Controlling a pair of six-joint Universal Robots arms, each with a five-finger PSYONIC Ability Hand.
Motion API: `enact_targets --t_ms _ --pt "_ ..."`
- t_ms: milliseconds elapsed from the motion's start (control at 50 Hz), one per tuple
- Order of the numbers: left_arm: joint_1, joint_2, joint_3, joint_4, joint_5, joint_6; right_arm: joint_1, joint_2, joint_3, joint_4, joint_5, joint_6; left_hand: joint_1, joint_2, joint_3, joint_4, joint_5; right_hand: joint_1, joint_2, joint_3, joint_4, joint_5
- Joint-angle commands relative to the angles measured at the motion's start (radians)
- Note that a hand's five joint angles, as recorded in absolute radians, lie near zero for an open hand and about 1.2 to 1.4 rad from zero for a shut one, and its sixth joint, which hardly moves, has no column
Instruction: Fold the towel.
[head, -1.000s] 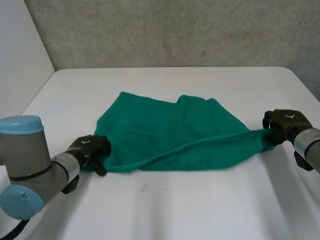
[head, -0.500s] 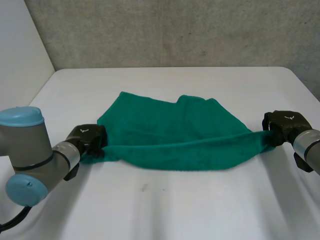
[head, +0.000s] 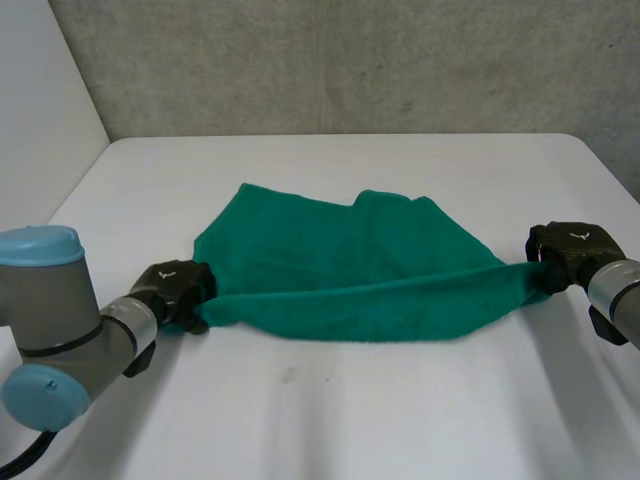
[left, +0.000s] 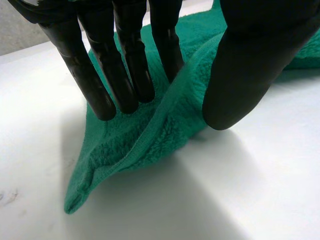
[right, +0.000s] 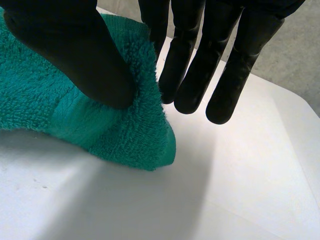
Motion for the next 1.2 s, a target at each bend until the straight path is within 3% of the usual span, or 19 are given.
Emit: enact_targets --t_ms 20,220,240,300,320,360,480,600,740,760,880,1000,1080,1160,1200 --pt "-0.001 -0.048 0.061 0.045 0.0 0.011 0.0 -0.01 0.001 0.002 0.0 -0.003 0.518 0.523 0.532 0.532 0.539 0.428 0.223 0.214 0.208 0.242" --pt "0.011 0.011 0.06 0.031 -0.075 0.1 0.001 -0.15 0.004 0.034 -0.009 -0.03 0.518 0.523 0.532 0.532 0.539 0.428 0.223 0.214 0.208 0.242" --pt "0.017 0.102 0.035 0.004 -0.126 0.157 0.001 -0.186 0.004 0.061 -0.014 -0.053 0.518 0.523 0.532 0.532 0.539 0.428 0.223 0.214 0.208 0.242" --pt "0.02 0.163 0.005 -0.021 -0.154 0.195 0.003 -0.246 0.009 0.118 -0.017 -0.11 0.518 0.523 0.532 0.532 0.539 0.428 0.223 0.214 0.208 0.242" --pt "0.022 0.251 -0.043 -0.064 -0.182 0.248 0.0 -0.284 0.011 0.164 -0.017 -0.16 0.518 0.523 0.532 0.532 0.539 0.428 0.223 0.214 0.208 0.242" --pt "0.022 0.284 -0.057 -0.081 -0.188 0.265 0.0 -0.305 0.012 0.188 -0.018 -0.187 0.518 0.523 0.532 0.532 0.539 0.428 0.223 0.214 0.208 0.242" --pt "0.014 0.597 -0.159 -0.286 -0.193 0.344 -0.002 -0.449 0.023 0.437 -0.012 -0.415 0.518 0.523 0.532 0.532 0.539 0.428 0.223 0.214 0.208 0.242" --pt "0.011 0.698 -0.198 -0.359 -0.19 0.348 0.0 -0.512 0.049 0.598 -0.014 -0.569 0.518 0.523 0.532 0.532 0.539 0.428 0.223 0.214 0.208 0.242" --pt "0.008 0.605 -0.215 -0.345 -0.19 0.351 0.011 -0.469 0.078 0.609 -0.002 -0.638 0.518 0.523 0.532 0.532 0.539 0.428 0.223 0.214 0.208 0.242" --pt "0.008 0.573 -0.212 -0.337 -0.19 0.351 0.012 -0.387 0.073 0.582 -0.002 -0.627 0.518 0.523 0.532 0.532 0.539 0.428 0.223 0.214 0.208 0.242" --pt "0.008 0.337 -0.138 -0.23 -0.196 0.353 0.024 -0.236 0.037 0.476 0.009 -0.579 0.518 0.523 0.532 0.532 0.539 0.428 0.223 0.214 0.208 0.242" --pt "-0.003 0.192 -0.002 -0.162 -0.202 0.354 0.122 -0.052 -0.115 0.362 0.098 -0.491 0.518 0.523 0.532 0.532 0.539 0.428 0.223 0.214 0.208 0.242" --pt "-0.018 0.088 0.24 -0.09 -0.202 0.368 0.178 0.049 -0.329 0.295 0.156 -0.445 0.518 0.523 0.532 0.532 0.539 0.428 0.223 0.214 0.208 0.242" --pt "-0.037 0.067 0.387 -0.063 -0.204 0.397 0.216 0.06 -0.561 0.213 0.198 -0.377 0.518 0.523 0.532 0.532 0.539 0.428 0.223 0.214 0.208 0.242" --pt "-0.057 0.077 0.6 0.023 -0.22 0.423 0.221 0.06 -0.607 0.195 0.205 -0.359 0.518 0.523 0.532 0.532 0.539 0.428 0.223 0.214 0.208 0.242"
